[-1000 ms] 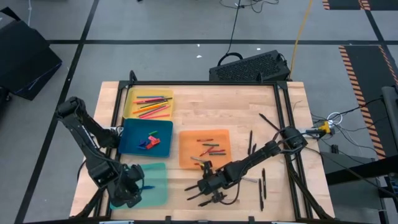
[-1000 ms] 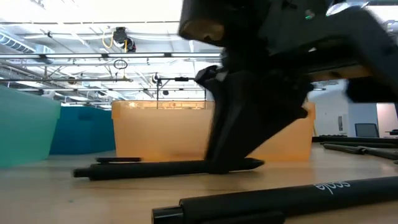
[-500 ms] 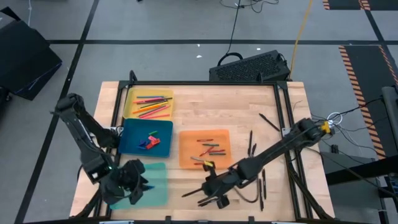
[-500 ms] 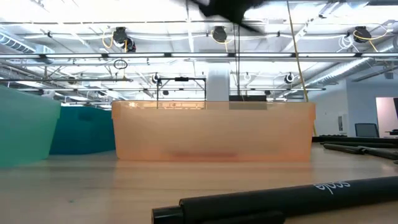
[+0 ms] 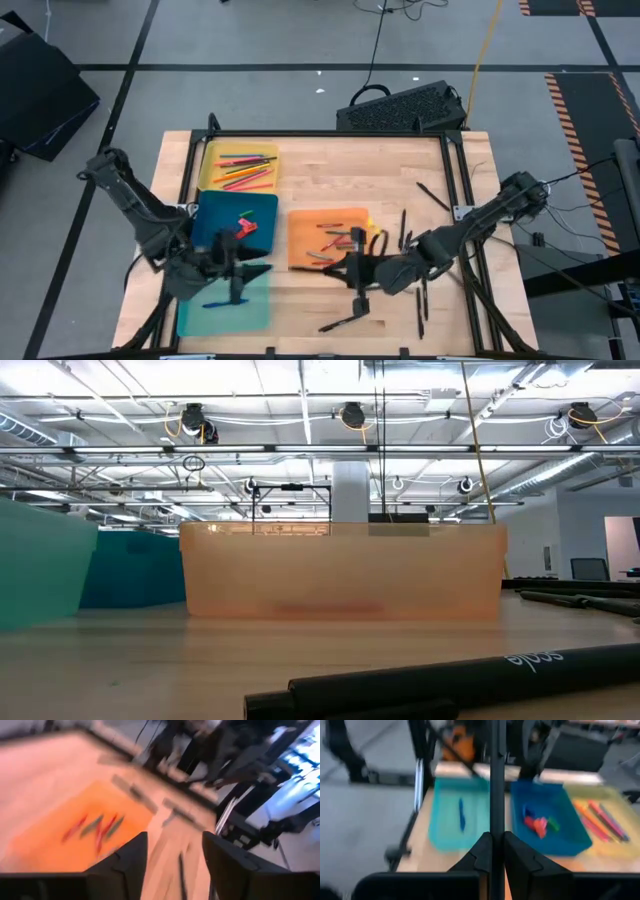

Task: Sort crayons/erasers/pens/pencils in bins
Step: Put the black pen into the green bin

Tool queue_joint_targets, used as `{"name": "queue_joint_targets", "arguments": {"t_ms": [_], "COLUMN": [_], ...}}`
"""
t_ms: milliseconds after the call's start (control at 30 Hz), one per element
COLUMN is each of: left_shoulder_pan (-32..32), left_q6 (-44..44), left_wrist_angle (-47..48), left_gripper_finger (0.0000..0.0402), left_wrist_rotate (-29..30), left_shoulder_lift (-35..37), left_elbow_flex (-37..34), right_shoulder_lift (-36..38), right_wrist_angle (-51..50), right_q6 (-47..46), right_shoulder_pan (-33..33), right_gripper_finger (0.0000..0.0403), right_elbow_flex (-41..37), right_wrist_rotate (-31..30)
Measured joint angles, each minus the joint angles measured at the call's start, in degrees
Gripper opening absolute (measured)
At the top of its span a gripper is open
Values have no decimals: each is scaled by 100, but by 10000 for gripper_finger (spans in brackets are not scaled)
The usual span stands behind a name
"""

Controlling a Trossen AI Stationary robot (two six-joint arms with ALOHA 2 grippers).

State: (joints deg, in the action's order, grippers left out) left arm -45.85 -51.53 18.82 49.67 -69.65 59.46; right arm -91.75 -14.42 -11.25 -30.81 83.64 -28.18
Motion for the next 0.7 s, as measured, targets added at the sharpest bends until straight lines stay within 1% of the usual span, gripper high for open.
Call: {"name": "queue_joint_targets", "arguments": {"t_ms": [133, 200, 267, 333, 400, 500, 600, 700], "left_shoulder_pan": [368, 481, 561, 674, 773, 955, 1128, 1287], "left_q6": [2556, 3666, 4536, 5109, 5331, 5343, 5190, 5098], "left_wrist_angle": [-2445, -3544, -4483, -5217, -5672, -6068, -6176, -6293], "left_gripper_finger": [234, 247, 254, 256, 255, 243, 223, 194], "left_wrist_rotate": [-76, -108, -165, -391, -590, -780, -821, -1093], "left_shoulder_lift": [-368, -566, -728, -862, -980, -1128, -1229, -1289], "left_elbow_flex": [0, 0, 0, 0, 0, 0, 0, 0], "right_shoulder_lift": [124, 138, 136, 127, 127, 129, 128, 131], "right_wrist_angle": [852, 1273, 1579, 1803, 1991, 2187, 2324, 2337], "right_q6": [3, 16, 46, 39, 46, 144, 159, -17], "right_shoulder_pan": [40, 48, 54, 59, 66, 78, 116, 185], "right_gripper_finger": [24, 24, 24, 24, 24, 24, 24, 24], "right_elbow_flex": [0, 0, 0, 0, 0, -15, -99, -255], "right_wrist_rotate": [-51, -68, -75, -102, -231, -374, -381, -429]}}
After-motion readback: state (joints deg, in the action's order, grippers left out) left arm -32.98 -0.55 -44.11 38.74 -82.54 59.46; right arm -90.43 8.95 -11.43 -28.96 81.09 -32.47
